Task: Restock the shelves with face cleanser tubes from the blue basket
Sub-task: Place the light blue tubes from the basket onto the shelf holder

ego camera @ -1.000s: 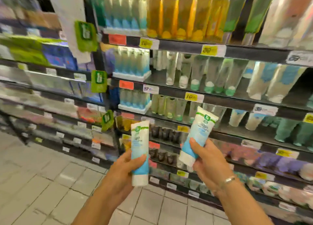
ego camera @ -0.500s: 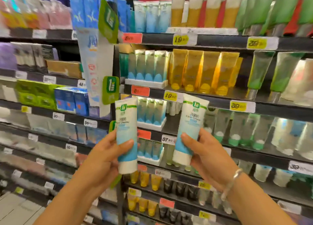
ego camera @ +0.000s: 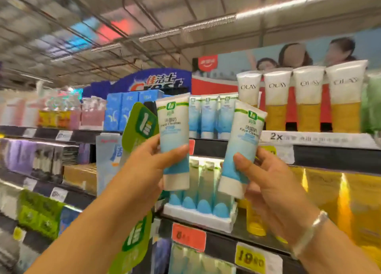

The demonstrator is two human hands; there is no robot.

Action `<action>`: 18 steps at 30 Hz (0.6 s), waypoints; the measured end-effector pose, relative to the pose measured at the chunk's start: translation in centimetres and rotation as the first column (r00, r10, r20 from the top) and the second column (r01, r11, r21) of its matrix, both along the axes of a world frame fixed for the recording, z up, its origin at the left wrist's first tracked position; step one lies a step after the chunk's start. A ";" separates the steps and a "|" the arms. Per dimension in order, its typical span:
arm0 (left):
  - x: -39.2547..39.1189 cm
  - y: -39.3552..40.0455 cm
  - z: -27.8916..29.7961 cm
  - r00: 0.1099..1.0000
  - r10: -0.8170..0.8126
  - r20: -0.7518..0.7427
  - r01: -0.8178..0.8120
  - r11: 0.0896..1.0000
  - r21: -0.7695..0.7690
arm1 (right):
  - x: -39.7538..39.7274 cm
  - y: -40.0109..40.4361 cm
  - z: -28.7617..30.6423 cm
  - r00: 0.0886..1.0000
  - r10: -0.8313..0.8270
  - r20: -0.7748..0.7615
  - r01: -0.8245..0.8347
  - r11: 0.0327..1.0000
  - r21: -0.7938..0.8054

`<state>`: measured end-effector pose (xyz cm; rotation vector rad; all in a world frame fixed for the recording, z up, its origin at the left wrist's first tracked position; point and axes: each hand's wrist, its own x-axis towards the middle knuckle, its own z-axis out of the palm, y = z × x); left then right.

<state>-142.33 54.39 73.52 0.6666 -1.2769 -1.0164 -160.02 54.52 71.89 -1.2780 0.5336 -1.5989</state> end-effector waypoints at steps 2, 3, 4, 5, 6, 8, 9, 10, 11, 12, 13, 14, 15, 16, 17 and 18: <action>-0.6 -3.4 3.2 0.998 0.059 0.013 -0.059 0.997 -0.045 | 0.3 -2.3 2.7 1.000 0.004 -0.014 -0.005 0.996 -0.084; -0.7 -5.1 4.5 0.996 0.085 0.010 -0.085 0.995 -0.061 | 0.6 -3.3 3.9 1.000 0.010 -0.027 -0.013 0.993 -0.119; -0.7 -6.8 5.6 0.994 0.105 0.011 -0.104 0.992 -0.069 | 0.8 -4.2 4.9 0.999 0.013 -0.046 -0.020 0.989 -0.147; -0.6 -8.3 6.4 0.993 0.118 0.021 -0.117 0.991 -0.070 | 1.2 -5.1 5.8 0.998 0.011 -0.069 -0.023 0.986 -0.168; -0.6 -9.7 7.1 0.991 0.131 0.037 -0.128 0.989 -0.073 | 1.5 -5.9 6.5 0.996 0.002 -0.090 -0.018 0.984 -0.180; -0.7 -12.2 7.7 0.984 0.166 0.060 -0.161 0.983 -0.091 | 2.1 -7.6 7.6 0.993 -0.039 -0.108 0.018 0.981 -0.191; -0.8 -13.4 7.8 0.979 0.190 0.072 -0.182 0.978 -0.103 | 2.4 -8.5 8.0 0.990 -0.078 -0.115 0.054 0.979 -0.195; -0.9 -14.5 7.8 0.972 0.216 0.088 -0.205 0.972 -0.115 | 2.8 -9.5 8.4 0.983 -0.131 -0.131 0.103 0.975 -0.195; -0.9 -15.5 7.8 0.961 0.251 0.113 -0.236 0.963 -0.132 | 3.4 -10.4 8.9 0.967 -0.200 -0.159 0.167 0.966 -0.197; -0.9 -16.5 7.9 0.944 0.295 0.147 -0.273 0.950 -0.154 | 4.0 -11.4 9.5 0.942 -0.277 -0.191 0.239 0.950 -0.203; -0.8 -17.4 8.1 0.922 0.341 0.183 -0.309 0.934 -0.181 | 4.5 -12.3 10.2 0.911 -0.349 -0.220 0.303 0.928 -0.216; -0.7 -18.2 8.3 0.903 0.376 0.210 -0.336 0.920 -0.203 | 5.1 -13.1 10.9 0.877 -0.412 -0.247 0.359 0.904 -0.234; -0.5 -19.0 8.7 0.890 0.398 0.222 -0.354 0.911 -0.213 | 5.6 -13.9 11.5 0.840 -0.467 -0.277 0.403 0.878 -0.258; -0.4 -19.8 9.2 0.882 0.414 0.226 -0.371 0.905 -0.209 | 6.0 -14.6 12.0 0.802 -0.513 -0.308 0.437 0.854 -0.283; -0.4 -20.3 9.8 0.874 0.431 0.224 -0.392 0.898 -0.198 | 6.3 -15.2 12.4 0.767 -0.547 -0.336 0.461 0.833 -0.305; -0.5 -20.8 10.3 0.866 0.448 0.220 -0.414 0.891 -0.185 | 6.4 -15.8 12.8 0.734 -0.573 -0.364 0.478 0.817 -0.323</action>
